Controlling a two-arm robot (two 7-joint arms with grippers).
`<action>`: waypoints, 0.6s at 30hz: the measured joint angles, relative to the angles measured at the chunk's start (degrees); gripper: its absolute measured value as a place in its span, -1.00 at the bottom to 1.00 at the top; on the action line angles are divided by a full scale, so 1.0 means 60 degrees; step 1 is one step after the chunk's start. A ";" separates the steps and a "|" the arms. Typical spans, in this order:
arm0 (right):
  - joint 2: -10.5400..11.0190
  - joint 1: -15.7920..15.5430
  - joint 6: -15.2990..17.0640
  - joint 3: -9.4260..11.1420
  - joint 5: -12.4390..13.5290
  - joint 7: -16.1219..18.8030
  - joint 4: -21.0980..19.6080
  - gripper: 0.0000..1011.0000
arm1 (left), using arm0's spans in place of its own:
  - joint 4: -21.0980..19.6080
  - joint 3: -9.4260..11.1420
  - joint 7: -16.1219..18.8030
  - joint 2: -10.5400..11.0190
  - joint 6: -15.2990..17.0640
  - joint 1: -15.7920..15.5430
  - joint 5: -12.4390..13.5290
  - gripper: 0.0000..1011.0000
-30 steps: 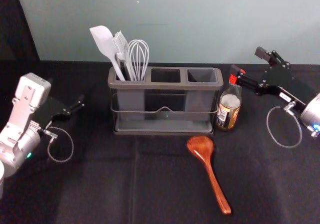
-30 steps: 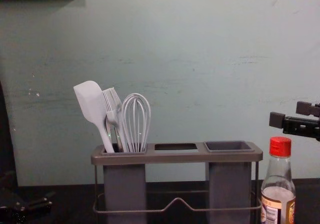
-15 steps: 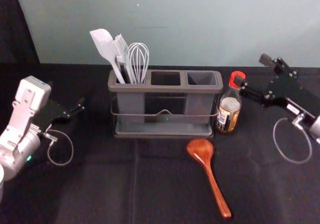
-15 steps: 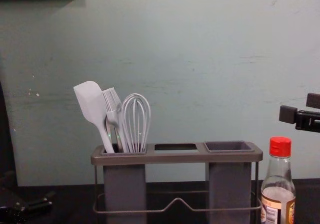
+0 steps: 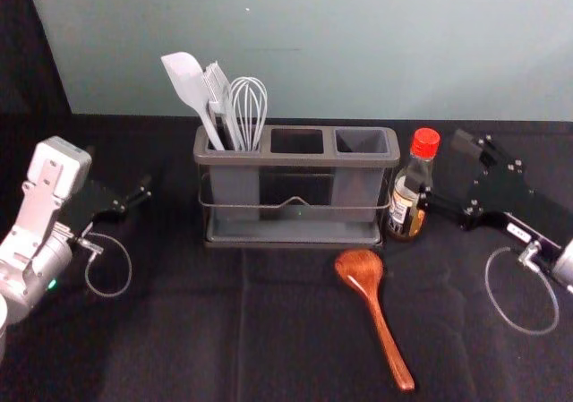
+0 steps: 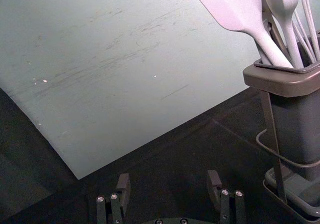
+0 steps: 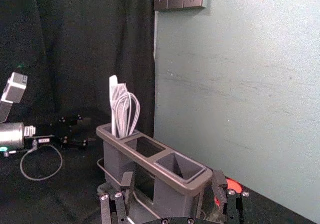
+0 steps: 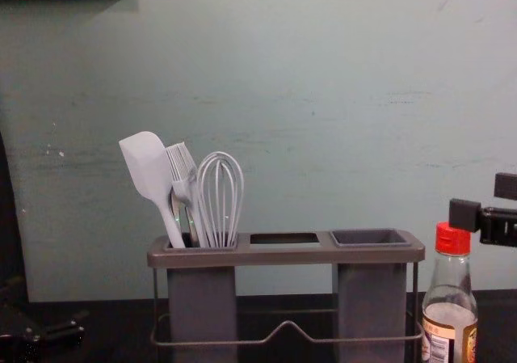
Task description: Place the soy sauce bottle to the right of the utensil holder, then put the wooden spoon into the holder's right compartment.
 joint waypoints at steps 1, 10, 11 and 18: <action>0.0018 -0.0060 0.0033 0.0022 -0.0018 -0.0051 -0.0065 0.98 | 0.0001 0.0000 0.0000 0.0000 0.0000 0.0001 0.0000 0.99; 0.0252 -0.0613 0.0993 0.0173 -0.0191 -0.0570 -0.0795 0.98 | 0.0000 0.0000 0.0000 0.0000 0.0000 0.0000 0.0000 0.99; 0.0280 -0.0652 0.1275 0.0180 -0.0172 -0.0640 -0.0866 0.98 | 0.0000 0.0000 0.0000 0.0000 0.0000 0.0001 0.0000 0.99; 0.0464 -0.0649 0.2386 0.0077 0.0062 -0.0786 -0.0971 0.98 | 0.0000 0.0000 0.0000 0.0000 -0.0001 0.0001 0.0000 0.99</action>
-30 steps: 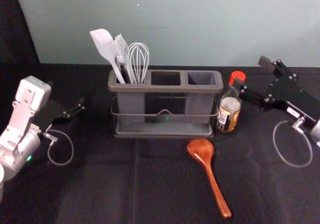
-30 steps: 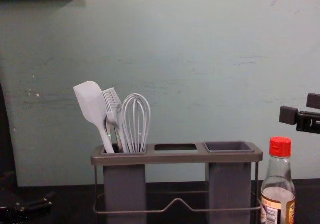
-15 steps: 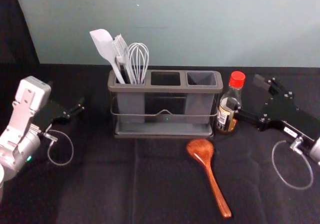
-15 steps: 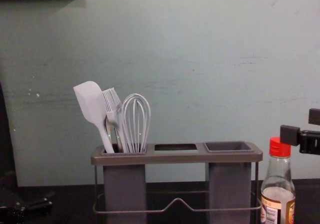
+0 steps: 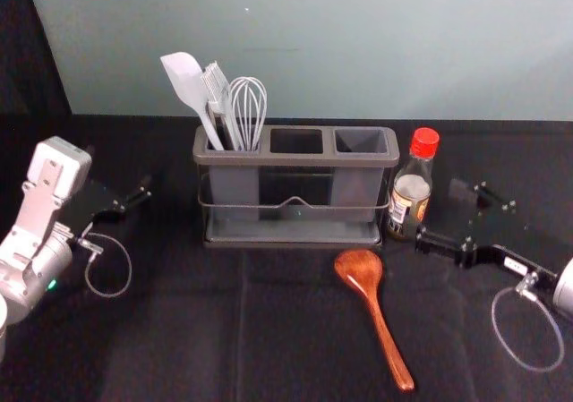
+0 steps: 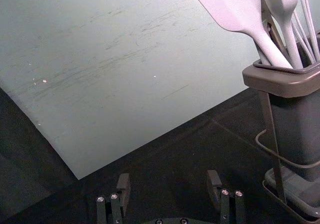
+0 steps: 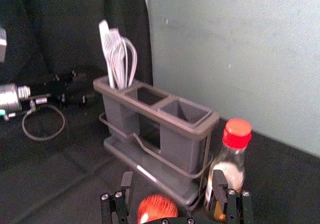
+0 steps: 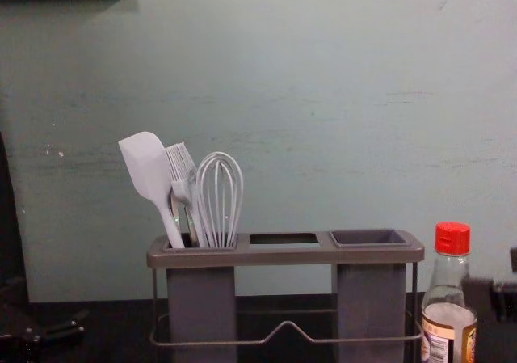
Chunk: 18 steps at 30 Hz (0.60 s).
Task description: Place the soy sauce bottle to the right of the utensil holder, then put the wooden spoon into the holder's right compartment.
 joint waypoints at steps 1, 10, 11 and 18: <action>0.0025 0.0014 0.0097 -0.0023 0.0015 -0.0006 -0.0004 0.98 | 0.0000 0.0000 0.0000 0.0000 0.0000 0.0000 0.0000 0.99; 0.0213 0.0047 0.0388 -0.0131 0.0155 -0.0023 -0.0068 0.98 | 0.0000 0.0000 0.0000 0.0000 0.0000 0.0000 0.0000 0.99; 0.0212 0.0046 0.0388 -0.0131 0.0155 -0.0023 -0.0069 0.98 | 0.0000 0.0001 0.0000 0.0000 0.0000 0.0000 0.0000 0.99; 0.0207 0.0044 0.0395 -0.0132 0.0142 -0.0022 -0.0069 0.98 | 0.0000 0.0000 0.0000 0.0000 0.0000 0.0000 0.0000 0.99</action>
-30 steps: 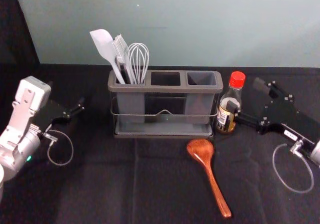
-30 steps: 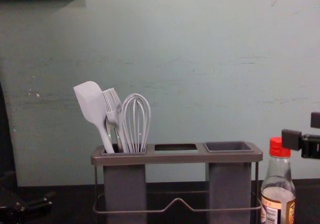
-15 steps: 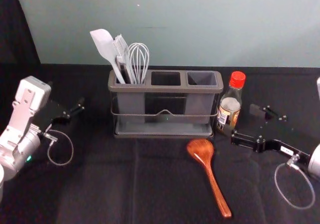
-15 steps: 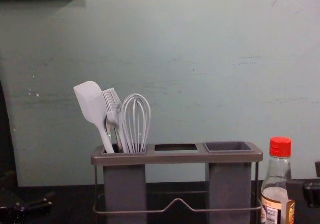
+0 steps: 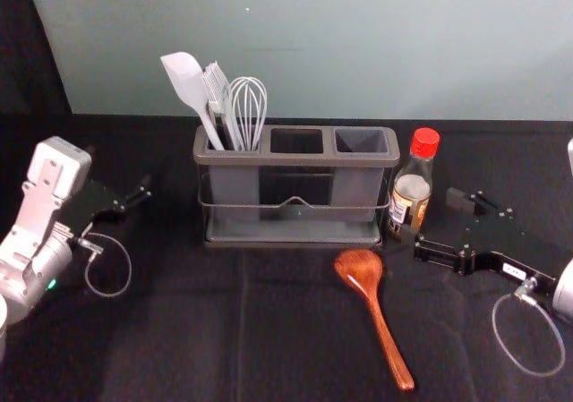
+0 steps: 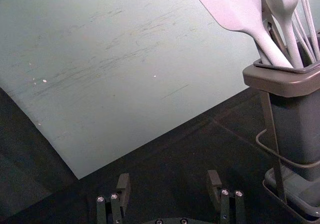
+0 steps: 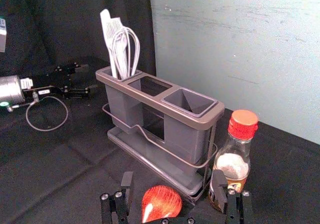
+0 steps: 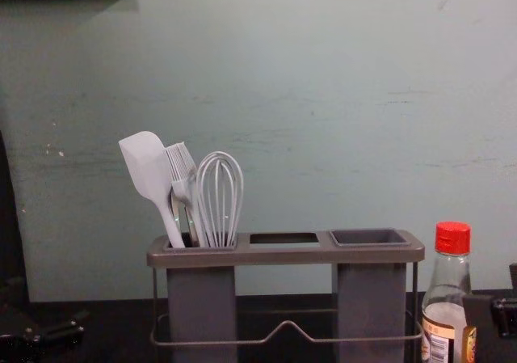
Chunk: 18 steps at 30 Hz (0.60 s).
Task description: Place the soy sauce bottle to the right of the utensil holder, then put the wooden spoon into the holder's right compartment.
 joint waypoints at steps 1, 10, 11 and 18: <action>0.0000 0.0000 0.0001 0.0000 -0.0001 0.0000 0.0000 0.98 | 0.0000 0.0001 0.0000 0.0000 0.0000 0.0000 0.0000 0.99; -0.0008 0.0000 0.0011 -0.0004 -0.0009 0.0000 0.0001 0.98 | 0.0000 0.0001 0.0000 0.0000 0.0000 0.0001 0.0000 0.99; -0.0009 0.0000 0.0012 -0.0003 -0.0009 0.0000 0.0002 0.98 | 0.0000 0.0001 0.0000 0.0000 0.0000 0.0000 0.0000 0.99; -0.0021 0.0162 0.0415 -0.0129 -0.0003 -0.0174 0.0047 0.98 | 0.0000 0.0000 0.0000 0.0000 0.0000 0.0000 0.0000 0.99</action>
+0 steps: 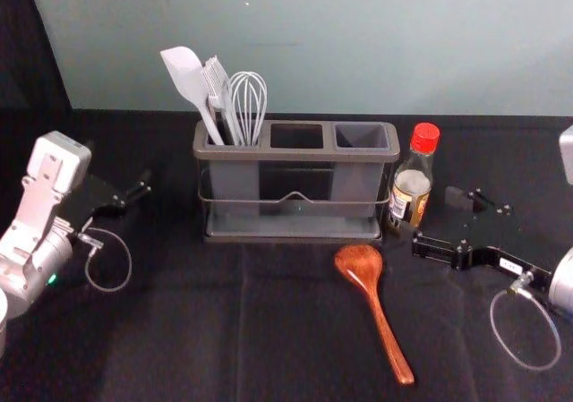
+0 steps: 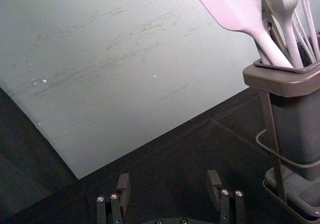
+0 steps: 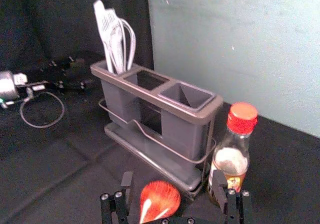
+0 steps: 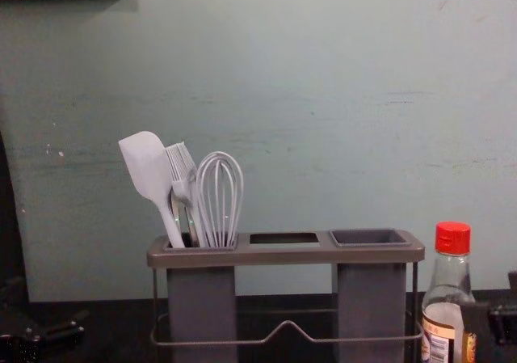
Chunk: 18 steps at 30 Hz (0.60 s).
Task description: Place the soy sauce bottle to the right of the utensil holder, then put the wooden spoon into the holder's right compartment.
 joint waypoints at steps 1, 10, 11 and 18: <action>0.0001 0.0020 0.0138 -0.0024 -0.0002 -0.0090 -0.0026 0.98 | 0.0000 -0.0001 0.0000 0.0000 0.0000 -0.0001 0.0000 0.99; -0.0184 0.0539 0.2905 -0.0659 -0.0588 -0.1517 -0.0874 0.98 | 0.0000 0.0000 0.0000 0.0000 0.0000 0.0000 0.0000 0.99; -0.0237 0.0630 0.3194 -0.0757 -0.0668 -0.1638 -0.0940 0.98 | 0.0000 0.0000 0.0000 0.0000 0.0000 0.0000 0.0000 0.99; -0.0948 0.1453 0.5591 -0.1428 -0.0994 -0.2342 -0.1090 0.98 | 0.0000 0.0000 0.0000 0.0000 0.0000 0.0000 0.0000 0.99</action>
